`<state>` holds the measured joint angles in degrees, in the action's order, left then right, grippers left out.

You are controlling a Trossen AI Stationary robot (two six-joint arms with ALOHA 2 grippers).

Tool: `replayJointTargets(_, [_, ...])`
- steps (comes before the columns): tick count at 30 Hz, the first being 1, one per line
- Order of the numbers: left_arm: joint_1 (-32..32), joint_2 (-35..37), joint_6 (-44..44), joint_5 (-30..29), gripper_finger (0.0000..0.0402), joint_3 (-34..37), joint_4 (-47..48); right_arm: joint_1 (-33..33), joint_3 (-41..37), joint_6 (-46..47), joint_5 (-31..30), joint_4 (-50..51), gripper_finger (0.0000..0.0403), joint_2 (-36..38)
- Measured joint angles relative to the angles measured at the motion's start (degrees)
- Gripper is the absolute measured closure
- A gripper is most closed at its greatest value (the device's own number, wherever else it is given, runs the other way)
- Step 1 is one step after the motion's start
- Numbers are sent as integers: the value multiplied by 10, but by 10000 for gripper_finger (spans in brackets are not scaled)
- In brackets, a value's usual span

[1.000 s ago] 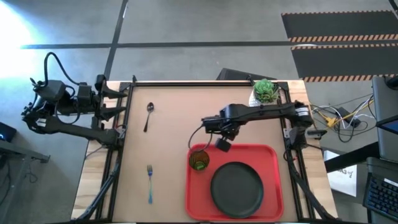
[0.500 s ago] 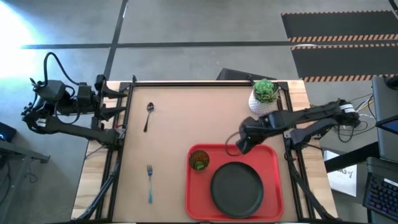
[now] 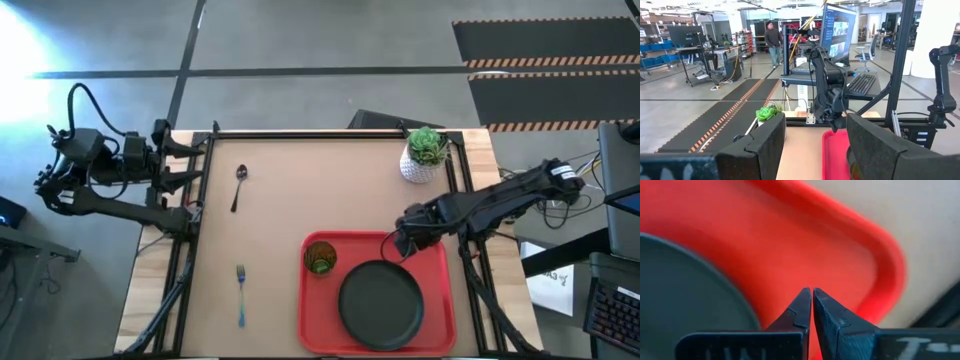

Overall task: Pick and place plate/cup/fork/spoon on tray
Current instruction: Adjust the red serving tray

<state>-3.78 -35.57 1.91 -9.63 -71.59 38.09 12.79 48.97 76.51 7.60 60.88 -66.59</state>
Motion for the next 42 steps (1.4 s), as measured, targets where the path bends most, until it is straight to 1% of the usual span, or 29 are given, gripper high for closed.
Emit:
replayJointTargets(2, [0,0,0,0,207,0,0,1,-4,0,2,-29,394,-5])
replayJointTargets(7, [0,0,0,0,207,0,0,1,-5,-2,-23,-87,394,-30])
replayJointTargets(16, [0,0,0,0,207,0,1,-5,-6,-48,-29,-169,394,-139])
replayJointTargets(24, [0,0,0,0,207,0,1,-41,-6,-109,-26,-290,394,-214])
replayJointTargets(30, [0,0,0,0,207,0,2,-87,-5,-164,-21,-361,394,-229])
replayJointTargets(33, [0,0,0,0,207,0,2,-114,-5,-193,-33,-391,394,-229])
replayJointTargets(37, [0,0,0,0,207,0,2,-150,-6,-226,-51,-410,394,-229])
replayJointTargets(42, [0,0,0,0,207,0,2,-186,-6,-264,-53,-428,394,-229])
